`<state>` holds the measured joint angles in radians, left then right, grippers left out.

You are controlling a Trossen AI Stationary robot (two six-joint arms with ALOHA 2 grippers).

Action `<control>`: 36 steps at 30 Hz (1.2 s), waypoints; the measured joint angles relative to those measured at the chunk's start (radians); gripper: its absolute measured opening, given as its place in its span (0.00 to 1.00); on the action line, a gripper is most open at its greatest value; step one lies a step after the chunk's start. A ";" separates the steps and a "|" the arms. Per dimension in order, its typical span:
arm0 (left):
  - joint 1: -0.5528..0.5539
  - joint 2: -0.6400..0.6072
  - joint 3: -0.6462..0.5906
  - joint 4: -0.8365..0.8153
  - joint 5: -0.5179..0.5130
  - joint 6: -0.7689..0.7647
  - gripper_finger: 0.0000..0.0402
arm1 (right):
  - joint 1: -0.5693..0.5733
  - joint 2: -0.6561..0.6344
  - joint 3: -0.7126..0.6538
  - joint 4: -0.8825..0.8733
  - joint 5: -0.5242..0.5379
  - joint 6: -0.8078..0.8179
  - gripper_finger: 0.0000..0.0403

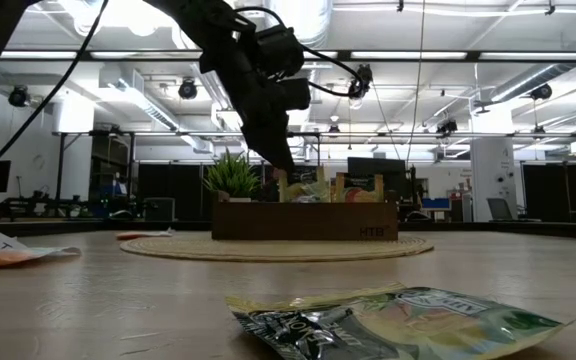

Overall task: Pick & Place Tea
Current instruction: Put the yellow tea bag into the middle section of the wooden organizer

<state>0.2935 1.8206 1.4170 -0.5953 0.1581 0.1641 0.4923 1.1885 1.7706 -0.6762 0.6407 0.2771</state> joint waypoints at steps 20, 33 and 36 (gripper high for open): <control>-0.006 -0.004 0.147 -0.090 0.031 -0.024 0.18 | 0.000 0.000 0.000 -0.001 0.015 -0.019 0.24; -0.050 0.094 0.122 -0.057 0.100 -0.012 0.00 | 0.000 0.000 0.000 -0.002 0.017 -0.048 0.24; -0.051 0.123 0.124 -0.053 0.100 -0.010 0.00 | 0.000 0.000 0.000 -0.008 0.017 -0.045 0.23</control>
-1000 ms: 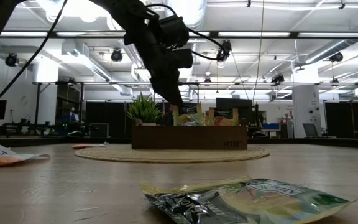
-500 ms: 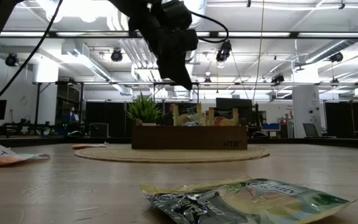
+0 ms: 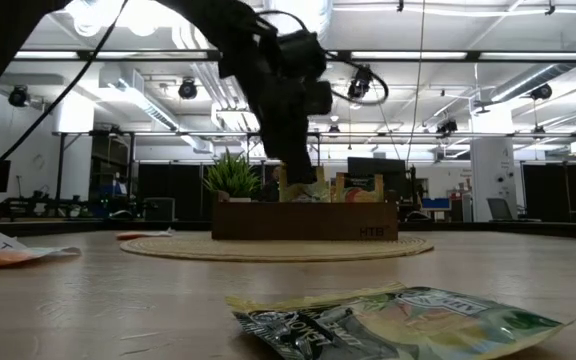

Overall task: Pick & Place Tea
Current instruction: Put the yellow tea bag into the middle section of the wooden organizer

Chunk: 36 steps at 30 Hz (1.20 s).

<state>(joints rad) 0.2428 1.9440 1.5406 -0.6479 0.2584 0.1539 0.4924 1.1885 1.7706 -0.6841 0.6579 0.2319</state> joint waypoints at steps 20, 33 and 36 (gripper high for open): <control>-0.018 0.076 -0.003 0.012 -0.140 0.044 0.00 | 0.000 -0.001 0.000 -0.019 -0.001 -0.001 0.17; -0.036 0.072 -0.003 0.011 -0.152 0.029 0.00 | 0.000 -0.001 0.000 -0.019 -0.001 -0.003 0.17; -0.037 0.071 -0.003 0.011 -0.180 0.029 0.00 | 0.000 -0.001 0.000 -0.019 -0.001 -0.003 0.17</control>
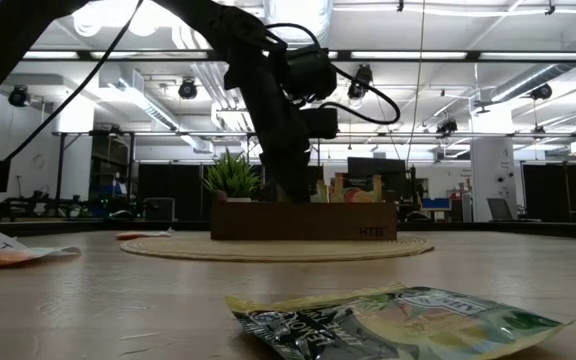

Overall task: Pick & Place Tea
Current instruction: Put the yellow tea bag into the middle section of the wooden organizer

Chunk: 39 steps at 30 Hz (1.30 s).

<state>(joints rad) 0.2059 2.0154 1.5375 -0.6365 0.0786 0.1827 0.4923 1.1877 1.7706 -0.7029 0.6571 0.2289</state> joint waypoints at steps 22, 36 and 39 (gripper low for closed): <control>-0.024 0.001 -0.025 0.030 -0.094 -0.026 0.00 | 0.000 0.000 0.000 0.000 -0.001 -0.001 0.17; -0.016 -0.001 -0.129 0.128 0.005 -0.057 0.00 | 0.000 0.000 0.000 0.001 -0.001 -0.001 0.17; -0.016 0.000 -0.134 0.140 0.016 -0.064 0.00 | 0.000 0.000 0.000 0.001 -0.001 -0.001 0.17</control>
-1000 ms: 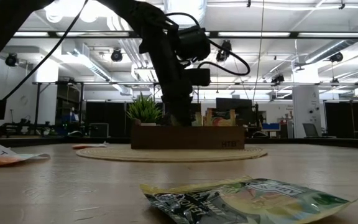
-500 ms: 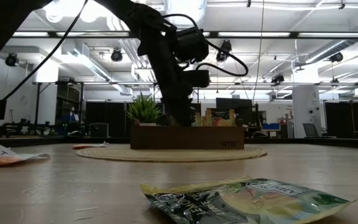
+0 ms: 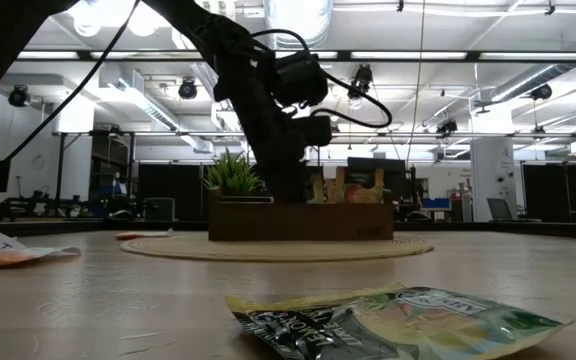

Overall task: Pick & Place Tea
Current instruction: Put the yellow tea bag into the middle section of the wooden organizer

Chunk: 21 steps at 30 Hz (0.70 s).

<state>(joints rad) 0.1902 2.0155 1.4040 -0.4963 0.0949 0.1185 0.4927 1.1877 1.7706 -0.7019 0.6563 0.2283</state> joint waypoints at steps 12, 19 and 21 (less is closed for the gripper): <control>0.005 0.004 0.068 -0.033 -0.008 -0.017 0.00 | 0.000 0.000 0.000 0.000 0.000 0.004 0.17; 0.005 0.003 0.095 -0.106 -0.055 0.008 0.00 | 0.000 0.000 0.000 0.000 -0.001 0.004 0.17; 0.005 0.003 0.098 -0.110 -0.056 0.008 0.00 | 0.000 0.000 0.000 0.000 -0.001 0.004 0.17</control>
<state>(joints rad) 0.1951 2.0190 1.5020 -0.6065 0.0389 0.1270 0.4927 1.1881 1.7706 -0.7017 0.6554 0.2321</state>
